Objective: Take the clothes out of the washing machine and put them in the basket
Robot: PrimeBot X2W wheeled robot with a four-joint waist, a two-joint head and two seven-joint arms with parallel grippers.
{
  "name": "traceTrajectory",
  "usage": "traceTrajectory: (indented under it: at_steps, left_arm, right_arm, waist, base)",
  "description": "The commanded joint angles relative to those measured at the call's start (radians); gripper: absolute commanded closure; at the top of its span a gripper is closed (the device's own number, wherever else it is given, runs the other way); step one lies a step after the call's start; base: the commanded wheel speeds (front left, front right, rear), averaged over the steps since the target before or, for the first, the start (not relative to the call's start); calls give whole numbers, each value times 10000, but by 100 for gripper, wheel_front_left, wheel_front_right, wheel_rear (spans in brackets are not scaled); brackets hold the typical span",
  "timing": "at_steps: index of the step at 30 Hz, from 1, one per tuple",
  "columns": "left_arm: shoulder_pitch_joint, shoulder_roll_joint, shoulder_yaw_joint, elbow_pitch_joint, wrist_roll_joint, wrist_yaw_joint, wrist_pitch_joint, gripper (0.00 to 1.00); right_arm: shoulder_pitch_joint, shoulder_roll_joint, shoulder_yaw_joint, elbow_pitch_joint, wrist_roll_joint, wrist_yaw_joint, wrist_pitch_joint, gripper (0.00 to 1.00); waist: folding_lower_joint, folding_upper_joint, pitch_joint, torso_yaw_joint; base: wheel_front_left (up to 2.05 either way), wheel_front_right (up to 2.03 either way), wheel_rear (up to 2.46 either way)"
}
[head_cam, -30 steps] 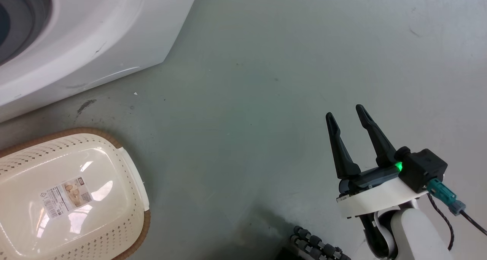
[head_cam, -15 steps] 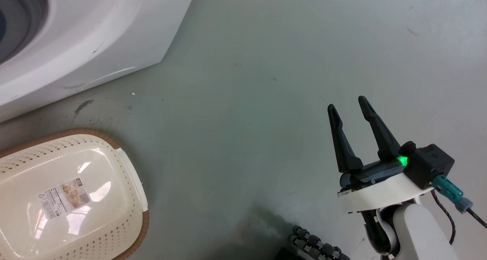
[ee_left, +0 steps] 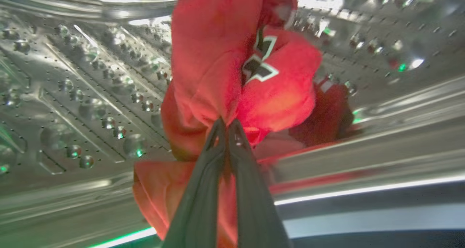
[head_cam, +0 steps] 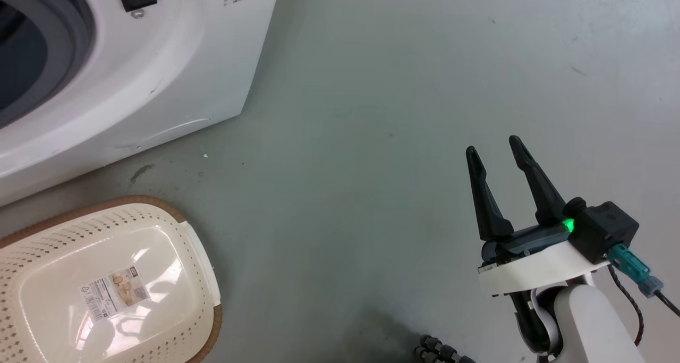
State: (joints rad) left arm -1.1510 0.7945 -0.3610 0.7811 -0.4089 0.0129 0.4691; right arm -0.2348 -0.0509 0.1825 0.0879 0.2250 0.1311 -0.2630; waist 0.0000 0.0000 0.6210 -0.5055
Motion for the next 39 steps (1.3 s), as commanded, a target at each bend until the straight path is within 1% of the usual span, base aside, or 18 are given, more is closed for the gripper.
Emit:
traceTrajectory:
  at_steps: [1,4,7,14,19,23,26,31,39]
  left_arm:
    - [256,-158,75,66,-109,105,-328,100]
    - [702,-463,193,272,-300,230,-1041,100]
    - [1119,-658,290,493,-459,219,-1760,100]
    - [1980,-1222,402,967,-640,328,-3845,100]
    - [2467,-1706,419,1282,-703,320,-5342,100]
    - [2678,-2059,429,1535,-809,260,-6161,100]
    - [2803,-2337,421,1672,-883,158,-6638,100]
    - [3035,-2684,433,1633,-984,53,-7104,100]
    - [3584,-3093,551,632,-877,148,-7344,100]
  right_arm:
    - [88,13,-52,14,-51,-7,-19,0]
    - [109,13,-74,132,-134,-7,-19,0]
    - [196,13,-138,219,-237,-7,-18,0]
    - [471,12,-404,446,-536,-7,-20,0]
    - [742,13,-644,587,-736,-7,-20,0]
    - [854,13,-772,570,-929,-7,59,0]
    - [1008,10,-891,512,-1050,-7,190,0]
    - [1229,12,-1075,358,-1175,-7,436,0]
    - [1658,12,-1346,-4,-1269,-7,786,0]
  waist:
    - [0,0,-265,121]
    - [0,0,-615,228]
    - [0,0,-972,347]
    - [0,0,-1997,752]
    - [0,0,-2742,1124]
    - [0,0,-3186,1391]
    - [0,0,-3543,1584]
    - [0,0,-4048,1854]
    - [0,0,-4649,2391]
  base:
    - [0,0,0]
    - [0,0,0]
    - [0,0,0]
    - [0,0,0]
    - [0,0,0]
    - [0,0,0]
    - [0,0,0]
    - [0,0,0]
    - [0,0,0]
